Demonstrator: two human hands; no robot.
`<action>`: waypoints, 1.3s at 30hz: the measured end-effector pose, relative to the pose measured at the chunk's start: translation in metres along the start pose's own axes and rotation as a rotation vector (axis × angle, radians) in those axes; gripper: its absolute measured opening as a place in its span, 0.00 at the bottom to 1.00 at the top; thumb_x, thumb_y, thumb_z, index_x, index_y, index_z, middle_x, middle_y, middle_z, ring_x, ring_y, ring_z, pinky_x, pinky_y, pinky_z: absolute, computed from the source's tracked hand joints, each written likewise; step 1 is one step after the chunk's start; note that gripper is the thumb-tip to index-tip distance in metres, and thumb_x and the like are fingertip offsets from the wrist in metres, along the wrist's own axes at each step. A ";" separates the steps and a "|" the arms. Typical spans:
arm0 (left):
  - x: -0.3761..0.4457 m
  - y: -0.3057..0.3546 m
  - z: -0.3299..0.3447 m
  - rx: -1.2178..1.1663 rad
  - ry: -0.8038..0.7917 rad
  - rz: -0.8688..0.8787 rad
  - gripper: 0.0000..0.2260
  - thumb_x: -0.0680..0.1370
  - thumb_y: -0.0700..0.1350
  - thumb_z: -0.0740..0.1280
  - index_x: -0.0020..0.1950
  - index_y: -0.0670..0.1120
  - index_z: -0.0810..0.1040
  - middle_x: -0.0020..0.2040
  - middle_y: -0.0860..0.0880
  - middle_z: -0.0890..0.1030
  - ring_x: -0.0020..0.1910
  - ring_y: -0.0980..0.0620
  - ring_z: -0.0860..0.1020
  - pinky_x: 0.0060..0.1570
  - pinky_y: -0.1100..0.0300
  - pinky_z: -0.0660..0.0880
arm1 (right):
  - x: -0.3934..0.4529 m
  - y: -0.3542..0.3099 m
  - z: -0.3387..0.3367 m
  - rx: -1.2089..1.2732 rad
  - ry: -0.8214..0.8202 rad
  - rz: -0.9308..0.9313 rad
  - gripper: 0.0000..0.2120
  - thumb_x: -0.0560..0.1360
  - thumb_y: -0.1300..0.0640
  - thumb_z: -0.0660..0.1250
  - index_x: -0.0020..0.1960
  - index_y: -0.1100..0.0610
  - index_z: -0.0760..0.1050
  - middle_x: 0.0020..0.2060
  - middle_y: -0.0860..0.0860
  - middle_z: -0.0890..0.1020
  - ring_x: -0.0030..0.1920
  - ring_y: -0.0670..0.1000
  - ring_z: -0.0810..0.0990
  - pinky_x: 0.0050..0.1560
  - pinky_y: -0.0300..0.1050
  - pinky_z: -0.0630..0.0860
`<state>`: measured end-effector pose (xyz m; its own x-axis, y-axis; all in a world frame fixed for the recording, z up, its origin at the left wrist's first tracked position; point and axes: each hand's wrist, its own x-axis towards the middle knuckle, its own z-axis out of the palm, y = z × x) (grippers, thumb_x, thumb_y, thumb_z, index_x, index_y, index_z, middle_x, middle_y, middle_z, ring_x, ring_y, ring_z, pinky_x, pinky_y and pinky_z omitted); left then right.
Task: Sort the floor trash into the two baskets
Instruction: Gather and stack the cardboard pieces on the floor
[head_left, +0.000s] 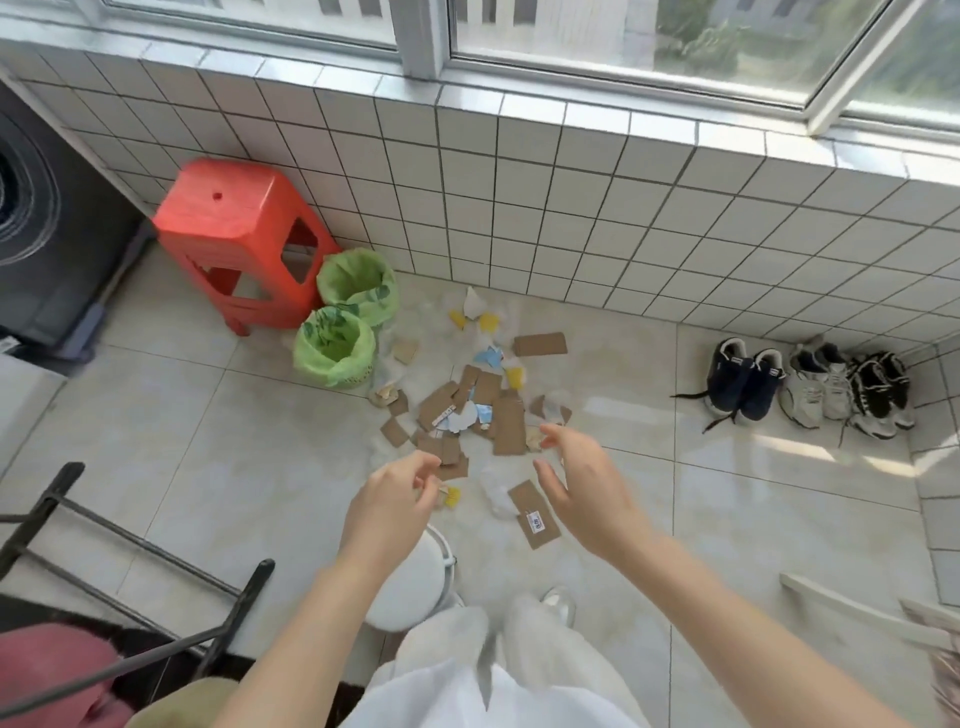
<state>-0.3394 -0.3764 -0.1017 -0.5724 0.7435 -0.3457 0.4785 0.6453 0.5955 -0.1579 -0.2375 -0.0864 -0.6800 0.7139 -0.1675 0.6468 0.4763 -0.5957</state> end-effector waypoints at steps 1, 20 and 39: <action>0.006 -0.007 -0.004 0.009 -0.002 -0.002 0.08 0.78 0.46 0.63 0.54 0.55 0.79 0.45 0.54 0.82 0.46 0.53 0.78 0.46 0.57 0.75 | 0.004 -0.005 0.006 0.003 -0.010 0.011 0.19 0.79 0.54 0.60 0.69 0.58 0.68 0.60 0.51 0.78 0.63 0.51 0.73 0.62 0.42 0.68; 0.186 -0.046 -0.033 -0.052 -0.096 -0.298 0.10 0.75 0.42 0.61 0.51 0.54 0.78 0.41 0.53 0.82 0.42 0.51 0.77 0.40 0.59 0.72 | 0.175 0.026 0.052 0.046 -0.292 0.311 0.15 0.80 0.53 0.57 0.65 0.56 0.68 0.56 0.51 0.78 0.59 0.52 0.72 0.54 0.46 0.71; 0.379 -0.135 -0.029 0.108 -0.321 -0.186 0.11 0.76 0.43 0.61 0.55 0.52 0.78 0.44 0.53 0.81 0.46 0.51 0.78 0.47 0.54 0.77 | 0.313 0.038 0.173 0.083 -0.231 0.436 0.15 0.80 0.53 0.58 0.65 0.54 0.69 0.51 0.47 0.79 0.59 0.49 0.71 0.50 0.42 0.68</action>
<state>-0.6405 -0.1869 -0.2926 -0.4265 0.6180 -0.6605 0.4637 0.7763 0.4270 -0.4056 -0.0848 -0.2977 -0.4176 0.7006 -0.5786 0.8644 0.1099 -0.4907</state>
